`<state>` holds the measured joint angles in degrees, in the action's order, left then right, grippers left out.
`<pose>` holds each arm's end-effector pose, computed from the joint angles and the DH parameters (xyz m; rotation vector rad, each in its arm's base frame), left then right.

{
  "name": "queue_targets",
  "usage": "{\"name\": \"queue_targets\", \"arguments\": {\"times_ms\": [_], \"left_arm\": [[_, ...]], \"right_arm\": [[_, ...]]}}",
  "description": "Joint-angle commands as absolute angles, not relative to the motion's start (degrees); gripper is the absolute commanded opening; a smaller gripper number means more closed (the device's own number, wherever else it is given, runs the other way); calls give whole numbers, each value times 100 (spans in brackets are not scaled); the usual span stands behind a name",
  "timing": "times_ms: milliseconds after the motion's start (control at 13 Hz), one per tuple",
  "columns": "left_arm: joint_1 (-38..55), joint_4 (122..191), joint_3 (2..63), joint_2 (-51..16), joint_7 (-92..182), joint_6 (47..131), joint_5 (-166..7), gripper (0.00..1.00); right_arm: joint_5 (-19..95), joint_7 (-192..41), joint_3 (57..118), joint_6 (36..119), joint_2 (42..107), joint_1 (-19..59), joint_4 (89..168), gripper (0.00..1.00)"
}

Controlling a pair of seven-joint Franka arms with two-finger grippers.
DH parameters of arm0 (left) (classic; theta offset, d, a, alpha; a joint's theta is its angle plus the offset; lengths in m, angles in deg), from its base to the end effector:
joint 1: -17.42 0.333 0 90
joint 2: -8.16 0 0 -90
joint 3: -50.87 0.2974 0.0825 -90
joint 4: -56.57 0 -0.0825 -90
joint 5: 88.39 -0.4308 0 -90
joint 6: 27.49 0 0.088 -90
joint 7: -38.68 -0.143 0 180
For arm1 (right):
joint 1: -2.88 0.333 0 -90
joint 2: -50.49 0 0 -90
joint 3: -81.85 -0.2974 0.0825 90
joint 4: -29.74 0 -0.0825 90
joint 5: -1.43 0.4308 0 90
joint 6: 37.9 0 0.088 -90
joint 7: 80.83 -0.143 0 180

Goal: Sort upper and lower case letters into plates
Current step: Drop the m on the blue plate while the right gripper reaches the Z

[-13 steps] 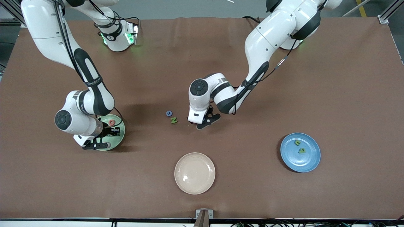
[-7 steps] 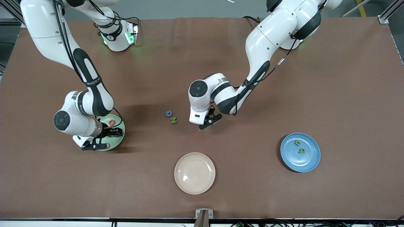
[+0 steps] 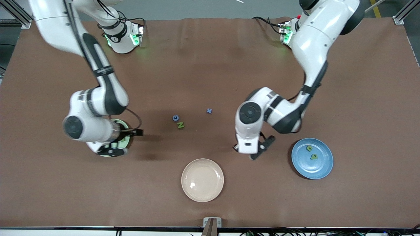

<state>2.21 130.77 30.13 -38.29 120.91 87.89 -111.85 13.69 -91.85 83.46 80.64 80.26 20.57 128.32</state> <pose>0.6681 -0.3786 0.2059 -2.8560 -1.0801 -0.1060 0.6405 0.2036 0.1931 -3.0057 0.0417 0.3074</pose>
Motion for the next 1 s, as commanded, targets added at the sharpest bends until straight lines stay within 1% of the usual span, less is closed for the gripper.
{"name": "queue_targets", "arguments": {"times_ms": [0,153,307,460,614,767,921], "left_arm": [[982,13233,2916,-3675,11272,8458,-11133,0],[1397,13233,2881,-3675,10559,8343,-11142,0],[1679,13233,2872,-3710,10241,8343,-11142,0],[1881,13312,2872,-3728,9933,8343,-11133,0],[2372,13444,2863,-3745,9329,8351,-11133,0],[2628,13435,2863,-3885,8984,8439,-11133,0],[2621,13444,2881,-3956,8869,8527,-11186,0]], "right_arm": [[1391,-9858,8414,8688,7958,2818,13204,100],[1339,-9902,8449,9284,7976,3327,13519,100],[1147,-9990,8467,9926,8019,3618,13845,100],[699,-10348,8458,10096,8116,3733,13890,100],[216,-10718,8458,10149,8239,3769,13829,100],[152,-10781,8449,10429,8371,3769,13829,100],[152,-10973,8449,10736,8546,3777,13820,100]]}}
